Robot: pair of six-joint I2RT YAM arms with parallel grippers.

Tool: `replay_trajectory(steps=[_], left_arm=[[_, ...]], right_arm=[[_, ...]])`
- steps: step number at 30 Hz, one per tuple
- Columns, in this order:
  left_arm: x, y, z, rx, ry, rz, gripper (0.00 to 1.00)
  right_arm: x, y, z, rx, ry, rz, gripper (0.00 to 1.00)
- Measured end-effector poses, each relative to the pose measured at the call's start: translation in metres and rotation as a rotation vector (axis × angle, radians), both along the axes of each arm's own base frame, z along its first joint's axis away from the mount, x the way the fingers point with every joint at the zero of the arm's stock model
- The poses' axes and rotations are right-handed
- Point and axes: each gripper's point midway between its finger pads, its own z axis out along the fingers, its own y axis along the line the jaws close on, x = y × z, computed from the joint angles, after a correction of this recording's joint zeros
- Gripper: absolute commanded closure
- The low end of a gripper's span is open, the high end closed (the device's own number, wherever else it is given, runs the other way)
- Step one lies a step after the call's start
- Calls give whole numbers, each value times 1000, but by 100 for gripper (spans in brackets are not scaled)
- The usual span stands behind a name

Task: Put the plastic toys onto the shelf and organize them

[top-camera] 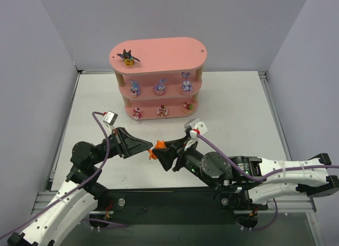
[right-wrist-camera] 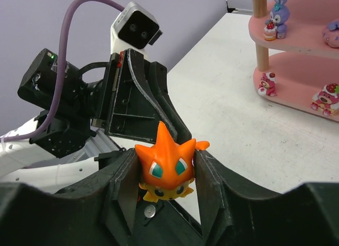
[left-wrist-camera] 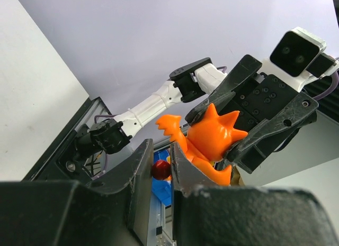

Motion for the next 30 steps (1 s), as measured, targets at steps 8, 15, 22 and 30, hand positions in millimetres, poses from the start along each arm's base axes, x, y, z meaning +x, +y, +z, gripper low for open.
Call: replay_trajectory(steps=[8,15,22,30], left_arm=[[5,4,4,76,-20,64,11],[26,28,15,234,-14,301,3],[48,68,-41,504,33,542,3],[48,108,-88,766,-20,656,3]], right_arm=[[2,10,3,-34,-7,-11,100],[21,8,15,-81,-59,-95,100],[96,-33,57,-108,-139,-344,100],[194,-47,101,-213,-262,-569,100]])
